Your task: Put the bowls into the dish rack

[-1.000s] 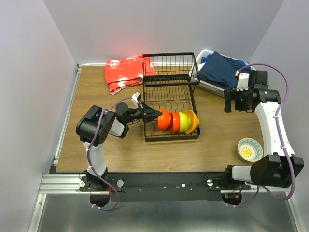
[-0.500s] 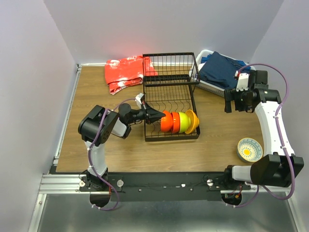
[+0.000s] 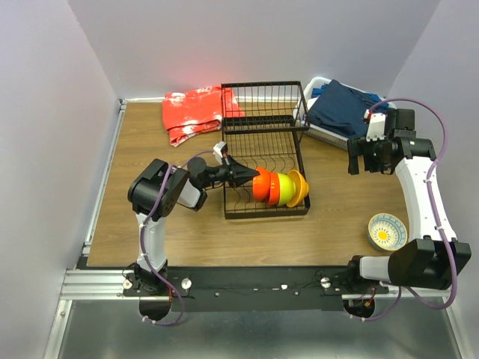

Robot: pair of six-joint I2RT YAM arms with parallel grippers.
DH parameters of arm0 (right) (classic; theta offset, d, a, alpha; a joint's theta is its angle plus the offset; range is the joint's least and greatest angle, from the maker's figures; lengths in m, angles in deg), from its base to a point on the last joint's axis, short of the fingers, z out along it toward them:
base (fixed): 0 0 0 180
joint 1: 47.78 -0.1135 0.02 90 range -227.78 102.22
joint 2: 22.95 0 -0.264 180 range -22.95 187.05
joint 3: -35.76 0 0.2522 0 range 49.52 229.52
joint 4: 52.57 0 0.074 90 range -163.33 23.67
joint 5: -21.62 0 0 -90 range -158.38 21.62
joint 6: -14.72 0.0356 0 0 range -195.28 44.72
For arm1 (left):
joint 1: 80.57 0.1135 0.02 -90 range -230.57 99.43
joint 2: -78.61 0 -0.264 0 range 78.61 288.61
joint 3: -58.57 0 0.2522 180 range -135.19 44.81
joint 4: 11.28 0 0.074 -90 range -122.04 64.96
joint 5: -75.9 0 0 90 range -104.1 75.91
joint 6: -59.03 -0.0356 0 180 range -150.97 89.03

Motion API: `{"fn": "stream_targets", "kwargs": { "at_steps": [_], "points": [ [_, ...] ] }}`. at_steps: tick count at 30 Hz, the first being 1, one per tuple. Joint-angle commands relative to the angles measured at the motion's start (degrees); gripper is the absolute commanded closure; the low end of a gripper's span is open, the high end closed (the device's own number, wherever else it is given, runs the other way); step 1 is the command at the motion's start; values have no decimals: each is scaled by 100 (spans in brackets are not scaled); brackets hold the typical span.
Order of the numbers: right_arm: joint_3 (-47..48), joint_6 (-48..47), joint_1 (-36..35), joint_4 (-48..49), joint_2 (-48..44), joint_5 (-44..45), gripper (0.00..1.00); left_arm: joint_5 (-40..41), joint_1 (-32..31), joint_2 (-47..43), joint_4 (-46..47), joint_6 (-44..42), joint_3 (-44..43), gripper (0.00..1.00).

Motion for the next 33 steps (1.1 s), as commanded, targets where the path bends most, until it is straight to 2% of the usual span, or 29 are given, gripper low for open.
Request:
{"fn": "stream_targets", "kwargs": {
  "at_steps": [1,10,11,12,15,24,33],
  "points": [
    [-44,-72,46,-139,-38,-23,0,165,-84,146,1556,-136,256,100],
    [8,-54,46,-121,76,-68,0,288,-102,349,1556,-135,379,99],
    [17,-46,46,-130,85,-68,0,288,-102,331,1547,-170,371,97],
    [26,-54,46,-139,93,-68,0,297,-102,279,1538,-249,370,84],
    [43,-54,55,-130,94,-68,0,271,-102,24,1529,-425,432,70],
    [87,-10,46,-77,111,-103,0,25,12,-574,1381,-1049,652,58],
    [35,-46,46,-69,15,-103,0,-336,153,-1400,-17,-2226,679,55]
  ]
}}
